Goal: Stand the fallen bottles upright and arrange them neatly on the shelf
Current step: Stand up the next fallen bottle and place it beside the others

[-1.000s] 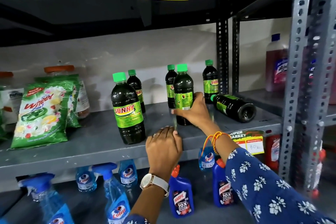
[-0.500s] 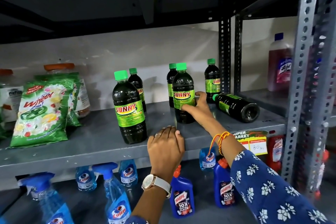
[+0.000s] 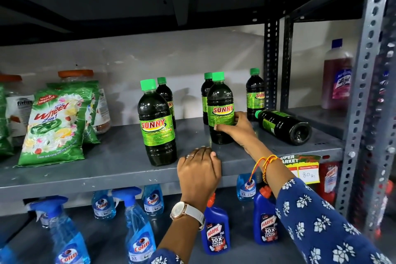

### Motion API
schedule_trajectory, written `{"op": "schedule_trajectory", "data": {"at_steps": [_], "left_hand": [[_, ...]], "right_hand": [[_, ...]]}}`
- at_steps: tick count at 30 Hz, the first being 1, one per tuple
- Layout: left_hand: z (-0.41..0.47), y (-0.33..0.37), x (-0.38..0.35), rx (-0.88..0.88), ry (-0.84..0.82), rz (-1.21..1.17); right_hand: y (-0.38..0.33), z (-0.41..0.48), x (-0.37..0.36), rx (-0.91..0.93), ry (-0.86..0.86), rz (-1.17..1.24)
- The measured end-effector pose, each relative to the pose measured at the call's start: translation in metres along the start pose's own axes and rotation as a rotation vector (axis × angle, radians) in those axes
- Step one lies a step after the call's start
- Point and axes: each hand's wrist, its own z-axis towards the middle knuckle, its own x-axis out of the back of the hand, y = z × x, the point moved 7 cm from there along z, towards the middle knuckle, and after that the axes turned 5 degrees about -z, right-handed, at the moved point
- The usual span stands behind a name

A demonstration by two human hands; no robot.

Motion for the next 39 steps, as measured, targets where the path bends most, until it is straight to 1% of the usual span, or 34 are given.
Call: {"op": "schedule_trajectory", "data": {"at_steps": [4,8,11,15,22,32,39], "left_hand": [[0.000,0.001,0.001,0.005,-0.007,0.003],[0.001,0.000,0.003,0.017,-0.022,0.008],[0.001,0.001,0.003,0.013,-0.032,0.013],[0.000,0.002,0.006,0.014,-0.025,0.016],[0.000,0.003,0.010,0.033,-0.019,0.030],[-0.001,0.005,0.011,0.008,-0.012,0.038],[0.000,0.006,0.010,-0.002,-0.004,0.104]], "right_hand": [[-0.002,-0.004,0.002,-0.032,0.001,0.117],[-0.005,-0.008,0.004,-0.013,0.002,0.000],[-0.008,-0.012,0.007,-0.005,0.005,-0.045],[-0.014,-0.024,0.013,0.050,-0.013,-0.093],[-0.015,-0.049,0.027,0.102,-0.023,-0.101],[-0.019,-0.060,0.031,0.134,-0.067,-0.063],[-0.021,-0.063,0.033,0.170,-0.081,-0.050]]}}
